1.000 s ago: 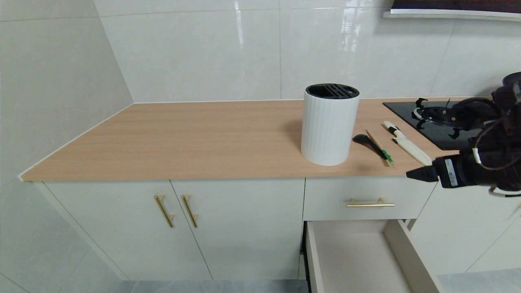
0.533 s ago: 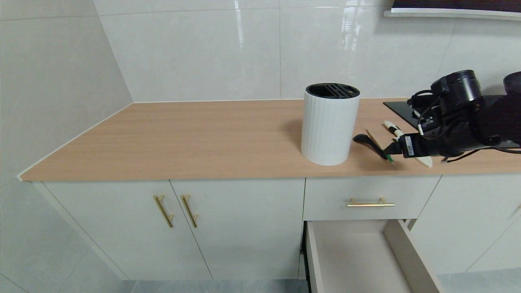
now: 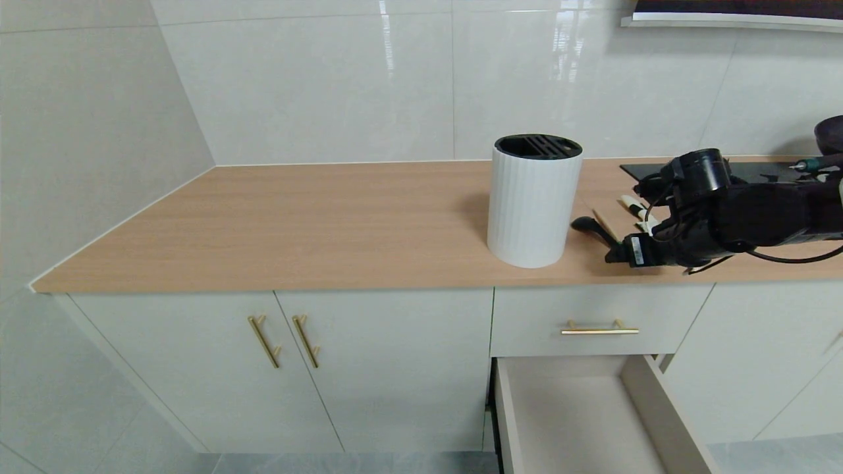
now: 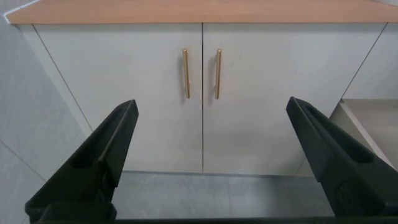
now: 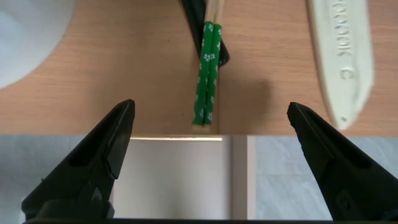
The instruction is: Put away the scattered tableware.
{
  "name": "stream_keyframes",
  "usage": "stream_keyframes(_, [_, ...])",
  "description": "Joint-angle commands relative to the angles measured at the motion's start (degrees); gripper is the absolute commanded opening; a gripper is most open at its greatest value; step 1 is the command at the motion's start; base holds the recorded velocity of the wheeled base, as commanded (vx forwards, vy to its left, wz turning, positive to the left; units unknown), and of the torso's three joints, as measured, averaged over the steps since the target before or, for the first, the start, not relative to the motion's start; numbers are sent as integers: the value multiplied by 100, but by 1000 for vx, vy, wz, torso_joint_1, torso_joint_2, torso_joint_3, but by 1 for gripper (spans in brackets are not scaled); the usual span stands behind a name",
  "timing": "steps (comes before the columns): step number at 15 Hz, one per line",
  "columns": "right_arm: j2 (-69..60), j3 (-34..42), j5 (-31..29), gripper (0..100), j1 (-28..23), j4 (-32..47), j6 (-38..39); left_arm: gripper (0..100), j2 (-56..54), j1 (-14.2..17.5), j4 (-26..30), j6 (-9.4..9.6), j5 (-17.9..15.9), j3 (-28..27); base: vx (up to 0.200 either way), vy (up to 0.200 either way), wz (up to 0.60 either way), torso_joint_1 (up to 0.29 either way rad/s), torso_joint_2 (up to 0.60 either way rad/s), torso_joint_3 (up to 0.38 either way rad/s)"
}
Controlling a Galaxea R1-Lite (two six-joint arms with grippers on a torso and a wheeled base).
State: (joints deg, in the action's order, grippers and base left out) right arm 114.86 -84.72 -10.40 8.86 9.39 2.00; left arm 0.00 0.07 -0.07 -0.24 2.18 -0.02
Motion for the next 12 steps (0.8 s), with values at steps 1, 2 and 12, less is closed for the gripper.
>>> stream_keyframes(1, [124, 0, 3, 100, 1, -51, 11, 100, 9, 1, -1, -2, 2, 2, 0, 0, 0, 0, 0, 0])
stream_keyframes(2, [142, 0, 3, 100, 1, -139, 11, 100, 0, 1, -1, -2, 2, 2, 0, 0, 0, 0, 0, 0])
stream_keyframes(12, [291, -88, 12, 0, -7, -156, 178, 100, 9, 1, -1, -2, 2, 2, 0, 0, 0, 0, 0, 0])
